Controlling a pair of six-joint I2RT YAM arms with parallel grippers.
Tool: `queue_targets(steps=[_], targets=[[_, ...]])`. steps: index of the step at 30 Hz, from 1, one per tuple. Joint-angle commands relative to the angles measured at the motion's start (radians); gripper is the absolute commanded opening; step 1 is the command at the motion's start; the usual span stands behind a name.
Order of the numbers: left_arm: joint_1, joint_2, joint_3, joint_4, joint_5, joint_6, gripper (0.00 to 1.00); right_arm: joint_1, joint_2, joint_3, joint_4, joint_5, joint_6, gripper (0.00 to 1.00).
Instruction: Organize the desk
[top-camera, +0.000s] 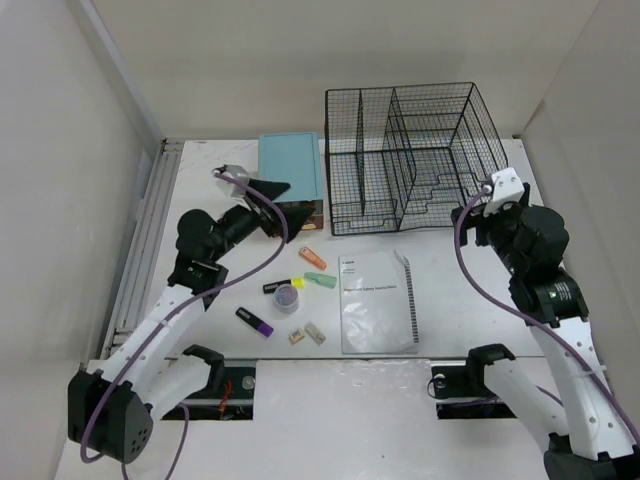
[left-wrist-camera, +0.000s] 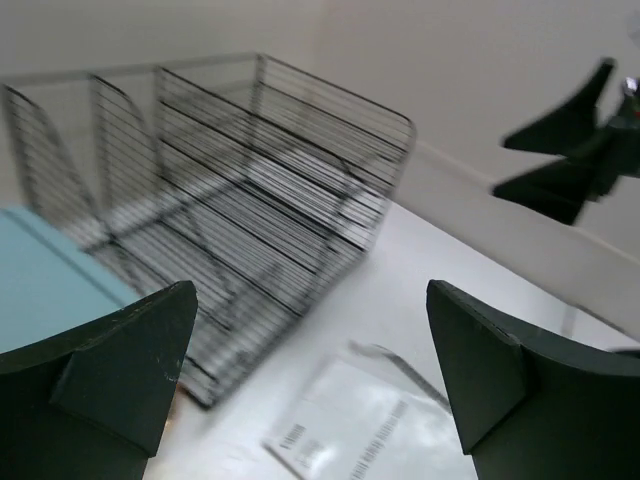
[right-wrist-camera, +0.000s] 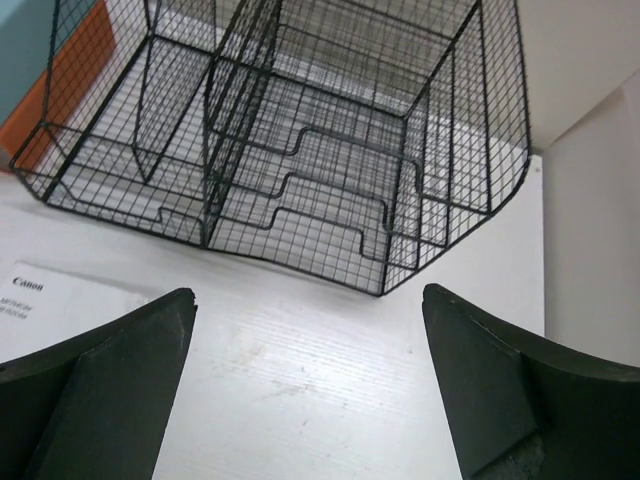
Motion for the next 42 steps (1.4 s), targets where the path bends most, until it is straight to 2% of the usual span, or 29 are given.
queue_targets(steps=[1,2,3,5,6,7,8,9,11,12,13,15,16,17,18,19,20,21,22,23,26,28,30,33,34,35,36,39,42], targets=[[-0.078,0.018,0.023,-0.066,0.057,-0.134,1.00,0.011,-0.037,-0.012,-0.045,-0.057,0.015,1.00],[-0.089,0.032,0.023,-0.050,0.067,-0.147,1.00,0.011,-0.047,-0.041,-0.045,-0.076,-0.014,1.00],[-0.089,0.078,0.023,-0.029,0.142,-0.183,1.00,0.011,-0.067,-0.041,-0.060,-0.129,-0.028,1.00],[-0.072,0.129,-0.029,0.096,0.243,-0.282,1.00,0.011,-0.083,-0.053,-0.082,-0.168,-0.037,1.00],[-0.072,0.176,-0.072,0.343,0.315,-0.359,1.00,0.011,-0.095,-0.053,-0.082,-0.189,-0.037,1.00],[-0.049,0.202,-0.150,0.467,0.340,-0.514,1.00,0.011,-0.095,-0.053,-0.082,-0.198,-0.037,1.00],[-0.049,0.232,-0.182,0.581,0.351,-0.578,1.00,0.011,-0.106,-0.053,-0.082,-0.198,-0.025,1.00],[-0.035,0.262,-0.210,0.761,0.366,-0.624,1.00,0.011,-0.115,-0.062,-0.082,-0.227,-0.035,1.00],[-0.035,0.353,-0.247,0.885,0.389,-0.739,1.00,0.011,-0.115,-0.062,-0.105,-0.296,-0.055,1.00],[-0.035,0.370,-0.247,0.901,0.399,-0.728,1.00,0.011,-0.115,-0.062,-0.105,-0.307,-0.055,1.00],[-0.076,0.352,-0.217,0.732,0.379,-0.668,1.00,0.011,-0.115,-0.062,-0.105,-0.326,-0.055,0.91],[-0.127,0.271,-0.175,0.409,0.251,-0.475,1.00,0.011,-0.115,-0.062,-0.105,-0.340,-0.069,0.47],[-0.162,0.176,-0.145,0.102,0.049,-0.253,1.00,0.011,-0.115,-0.062,-0.105,-0.353,-0.069,0.30],[-0.254,0.131,-0.117,-0.006,-0.059,-0.171,1.00,0.011,-0.101,-0.062,-0.105,-0.367,-0.069,0.22],[-0.299,0.088,-0.079,-0.086,-0.157,-0.108,1.00,0.011,-0.101,-0.062,-0.096,-0.367,-0.069,0.23],[-0.346,0.050,-0.065,-0.148,-0.257,-0.058,1.00,0.011,-0.083,-0.062,-0.096,-0.382,-0.069,0.31],[-0.385,-0.016,-0.051,-0.247,-0.420,0.017,1.00,0.011,-0.063,-0.062,-0.083,-0.383,-0.069,0.61],[-0.449,-0.038,-0.031,-0.286,-0.484,0.039,1.00,0.011,-0.052,-0.062,-0.083,-0.417,-0.069,0.82],[-0.469,-0.053,-0.019,-0.321,-0.524,0.059,1.00,0.011,-0.052,-0.062,-0.064,-0.428,-0.069,0.94],[-0.483,-0.054,-0.009,-0.381,-0.560,0.059,1.00,0.011,-0.040,-0.062,-0.051,-0.445,-0.078,1.00],[-0.483,-0.099,-0.095,-0.318,-0.605,-0.093,1.00,0.011,-0.031,-0.072,-0.005,-0.537,-0.078,1.00],[-0.439,-0.126,-0.173,-0.232,-0.548,-0.175,1.00,0.011,-0.011,-0.072,0.022,-0.591,-0.057,1.00],[-0.420,-0.135,-0.187,-0.213,-0.494,-0.175,1.00,0.011,0.047,-0.072,0.033,-0.613,-0.005,1.00],[-0.472,0.003,-0.056,-0.390,-0.665,-0.188,1.00,0.011,0.133,-0.084,0.024,-0.677,0.033,0.97],[-0.506,0.096,-0.020,-0.480,-0.771,-0.188,1.00,0.011,0.196,-0.093,0.039,-0.686,0.056,0.95],[-0.575,0.139,0.032,-0.506,-0.811,-0.188,1.00,0.011,0.224,-0.104,0.059,-0.686,0.081,0.90],[-0.627,0.204,0.046,-0.516,-0.854,-0.177,1.00,0.011,0.274,-0.130,0.112,-0.686,0.119,0.86],[-0.675,0.268,0.058,-0.503,-0.879,-0.177,1.00,0.011,0.330,-0.168,0.206,-0.695,0.152,0.87],[-0.699,0.319,0.046,-0.471,-0.893,-0.192,1.00,0.011,0.400,-0.199,0.249,-0.634,0.187,0.87]])
